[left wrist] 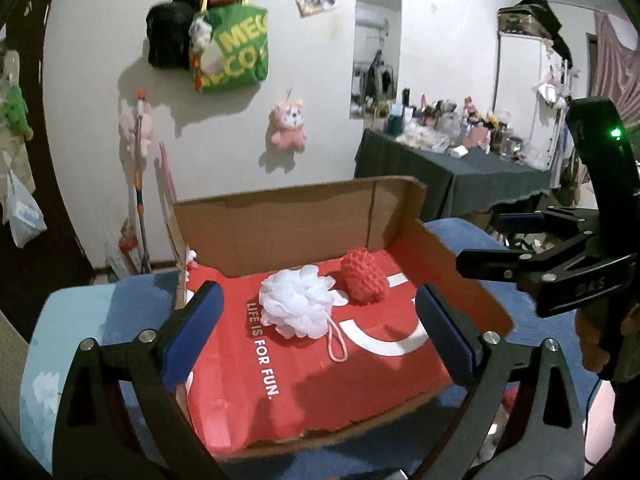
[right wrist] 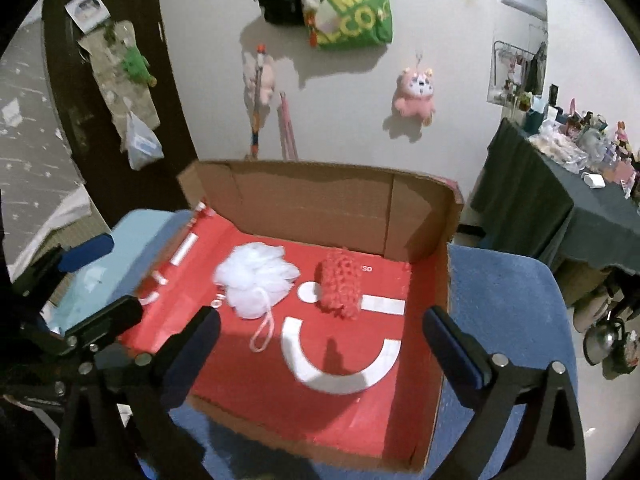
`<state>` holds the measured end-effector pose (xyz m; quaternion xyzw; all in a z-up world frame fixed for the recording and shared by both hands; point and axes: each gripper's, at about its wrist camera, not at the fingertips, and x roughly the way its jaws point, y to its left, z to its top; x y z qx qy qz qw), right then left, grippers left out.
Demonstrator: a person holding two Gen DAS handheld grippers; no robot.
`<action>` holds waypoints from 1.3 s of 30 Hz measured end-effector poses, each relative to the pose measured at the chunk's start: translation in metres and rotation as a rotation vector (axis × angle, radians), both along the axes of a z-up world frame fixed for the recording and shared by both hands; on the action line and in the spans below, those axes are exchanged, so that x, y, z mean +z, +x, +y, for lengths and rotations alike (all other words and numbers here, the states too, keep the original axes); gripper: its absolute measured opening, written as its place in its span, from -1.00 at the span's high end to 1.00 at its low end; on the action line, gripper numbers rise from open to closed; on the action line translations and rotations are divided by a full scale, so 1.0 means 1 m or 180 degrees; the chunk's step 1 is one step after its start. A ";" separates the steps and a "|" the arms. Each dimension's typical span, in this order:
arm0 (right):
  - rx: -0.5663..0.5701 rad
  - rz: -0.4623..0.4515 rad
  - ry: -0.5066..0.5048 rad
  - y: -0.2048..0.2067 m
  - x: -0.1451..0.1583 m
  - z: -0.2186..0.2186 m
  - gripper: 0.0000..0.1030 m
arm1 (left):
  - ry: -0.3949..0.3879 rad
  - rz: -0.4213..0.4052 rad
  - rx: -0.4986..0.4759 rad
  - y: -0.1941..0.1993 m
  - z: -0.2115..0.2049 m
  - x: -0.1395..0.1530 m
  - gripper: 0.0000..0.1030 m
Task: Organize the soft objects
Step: 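Lift both tools out of the box and back over the bed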
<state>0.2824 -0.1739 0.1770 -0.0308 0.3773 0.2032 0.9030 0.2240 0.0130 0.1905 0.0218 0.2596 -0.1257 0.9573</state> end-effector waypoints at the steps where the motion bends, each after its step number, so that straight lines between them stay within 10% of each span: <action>1: 0.0014 -0.0040 0.0038 -0.008 0.004 -0.001 -1.00 | -0.0003 -0.0062 -0.0017 -0.010 -0.002 0.003 -0.95; 20: -0.0129 -0.0979 0.0092 -0.194 0.025 -0.036 -1.00 | -0.0215 -0.0716 0.0109 -0.163 0.001 -0.003 -1.00; 39: -0.0414 -0.1179 -0.0227 -0.279 -0.076 -0.019 -1.00 | -0.0222 -0.0391 0.0300 -0.219 -0.005 -0.094 -1.00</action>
